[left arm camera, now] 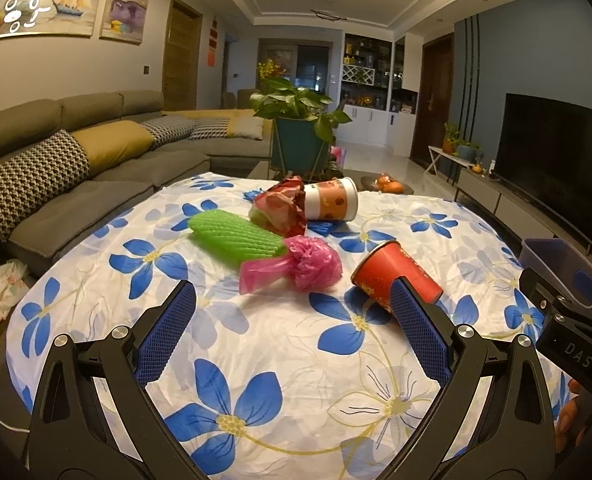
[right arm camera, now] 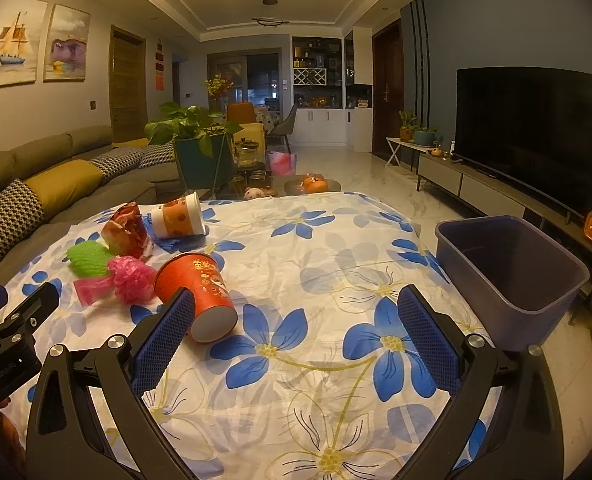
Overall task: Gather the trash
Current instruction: 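Move the right tool to the red paper cup and close around it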
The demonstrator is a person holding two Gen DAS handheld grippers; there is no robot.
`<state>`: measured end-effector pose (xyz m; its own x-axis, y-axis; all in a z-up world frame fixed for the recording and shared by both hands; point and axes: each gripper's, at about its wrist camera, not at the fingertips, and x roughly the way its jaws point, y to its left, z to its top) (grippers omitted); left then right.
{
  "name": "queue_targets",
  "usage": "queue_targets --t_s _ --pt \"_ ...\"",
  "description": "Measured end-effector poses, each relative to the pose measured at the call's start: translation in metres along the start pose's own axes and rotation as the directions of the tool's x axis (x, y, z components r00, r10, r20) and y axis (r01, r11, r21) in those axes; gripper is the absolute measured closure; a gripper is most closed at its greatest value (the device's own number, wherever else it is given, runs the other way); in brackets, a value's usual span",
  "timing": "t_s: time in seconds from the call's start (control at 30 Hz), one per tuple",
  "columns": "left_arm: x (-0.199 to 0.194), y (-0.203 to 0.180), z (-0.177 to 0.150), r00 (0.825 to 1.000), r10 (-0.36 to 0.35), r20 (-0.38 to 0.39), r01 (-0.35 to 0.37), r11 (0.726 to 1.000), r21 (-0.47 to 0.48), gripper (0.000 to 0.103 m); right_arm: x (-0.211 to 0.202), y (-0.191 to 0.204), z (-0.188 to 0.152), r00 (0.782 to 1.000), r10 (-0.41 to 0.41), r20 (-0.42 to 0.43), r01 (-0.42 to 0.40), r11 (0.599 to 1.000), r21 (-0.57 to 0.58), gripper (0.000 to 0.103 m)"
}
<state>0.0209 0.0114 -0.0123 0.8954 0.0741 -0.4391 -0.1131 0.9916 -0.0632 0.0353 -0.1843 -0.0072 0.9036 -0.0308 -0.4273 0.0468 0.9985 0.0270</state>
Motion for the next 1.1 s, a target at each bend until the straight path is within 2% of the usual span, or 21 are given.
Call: queue_targets --t_s 0.47,0.63,0.93,1.1 --pt "0.01 0.009 -0.001 1.0 0.003 -0.006 -0.003 1.0 -0.019 0.007 0.014 0.006 -0.003 0.999 0.029 -0.023 -0.03 0.999 -0.012 0.005" --pt "0.014 0.018 -0.002 1.0 0.011 0.001 -0.011 0.999 -0.034 0.007 0.023 0.011 -0.006 0.997 0.063 -0.042 -0.064 0.998 -0.019 0.005" --pt "0.03 0.04 0.0 1.0 0.026 -0.008 -0.026 0.997 -0.068 0.007 0.054 0.032 -0.01 0.989 0.124 -0.082 -0.128 0.99 -0.055 0.005" --pt "0.048 0.049 0.004 1.0 -0.012 -0.027 0.009 0.996 -0.093 0.007 0.077 0.044 -0.007 0.981 0.162 -0.109 -0.17 0.983 -0.069 0.005"
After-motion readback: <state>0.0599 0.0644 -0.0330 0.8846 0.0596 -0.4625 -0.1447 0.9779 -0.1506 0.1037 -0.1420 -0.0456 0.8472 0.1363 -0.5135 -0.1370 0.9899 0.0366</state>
